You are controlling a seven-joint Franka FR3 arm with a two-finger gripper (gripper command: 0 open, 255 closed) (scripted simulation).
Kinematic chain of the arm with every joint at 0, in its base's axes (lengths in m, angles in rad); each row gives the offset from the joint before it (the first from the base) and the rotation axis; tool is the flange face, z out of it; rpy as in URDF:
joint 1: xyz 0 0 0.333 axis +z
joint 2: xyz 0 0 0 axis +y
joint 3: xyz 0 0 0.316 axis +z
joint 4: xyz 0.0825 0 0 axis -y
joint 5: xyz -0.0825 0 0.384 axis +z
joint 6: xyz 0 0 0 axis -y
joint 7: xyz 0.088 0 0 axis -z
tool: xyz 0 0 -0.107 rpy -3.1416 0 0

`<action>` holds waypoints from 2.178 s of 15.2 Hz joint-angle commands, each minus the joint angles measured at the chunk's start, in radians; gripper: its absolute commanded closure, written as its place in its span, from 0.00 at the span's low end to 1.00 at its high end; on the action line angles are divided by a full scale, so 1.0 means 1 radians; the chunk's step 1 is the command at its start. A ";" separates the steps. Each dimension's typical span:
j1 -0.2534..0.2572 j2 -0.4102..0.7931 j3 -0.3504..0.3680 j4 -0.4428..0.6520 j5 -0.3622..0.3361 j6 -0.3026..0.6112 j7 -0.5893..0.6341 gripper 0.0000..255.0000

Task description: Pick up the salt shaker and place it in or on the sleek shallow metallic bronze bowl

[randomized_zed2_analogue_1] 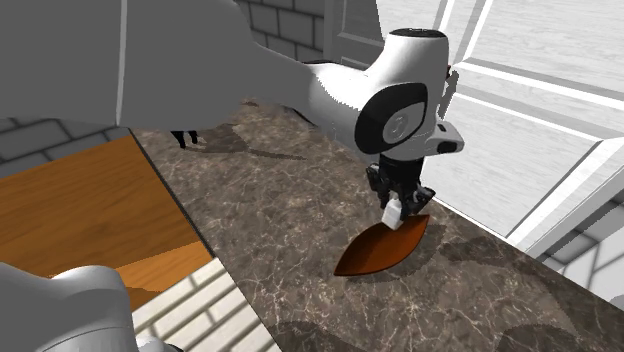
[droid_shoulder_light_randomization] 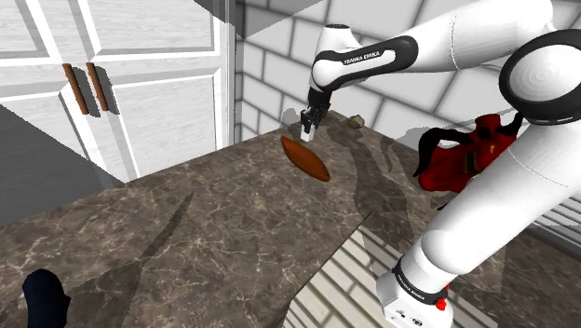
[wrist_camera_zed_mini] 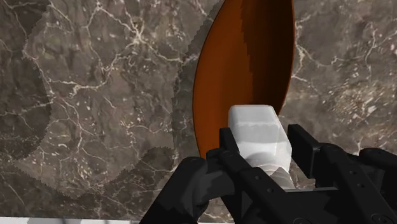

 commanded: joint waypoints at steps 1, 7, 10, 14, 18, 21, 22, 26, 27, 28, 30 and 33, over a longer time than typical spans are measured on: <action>-0.002 0.008 -0.002 -0.016 -0.001 0.025 -0.002 1.00; -0.003 0.040 -0.004 -0.065 -0.006 0.105 0.007 1.00; -0.004 0.059 -0.004 -0.086 -0.009 0.145 0.011 1.00; -0.004 0.071 -0.005 -0.099 -0.011 0.171 0.014 1.00; -0.004 0.072 -0.005 -0.099 -0.011 0.171 0.014 1.00; -0.004 0.072 -0.005 -0.099 -0.011 0.170 0.014 0.00; -0.004 0.072 -0.005 -0.099 -0.011 0.170 0.014 0.00; -0.004 0.072 -0.005 -0.099 -0.011 0.170 0.014 0.00; -0.003 0.051 -0.003 -0.087 -0.009 0.138 0.013 0.00; -0.001 0.032 -0.001 -0.074 -0.007 0.105 0.012 0.00; 0.002 0.000 0.002 -0.047 -0.004 0.047 0.010 0.00; 0.002 0.000 0.002 -0.047 -0.004 0.047 0.010 0.00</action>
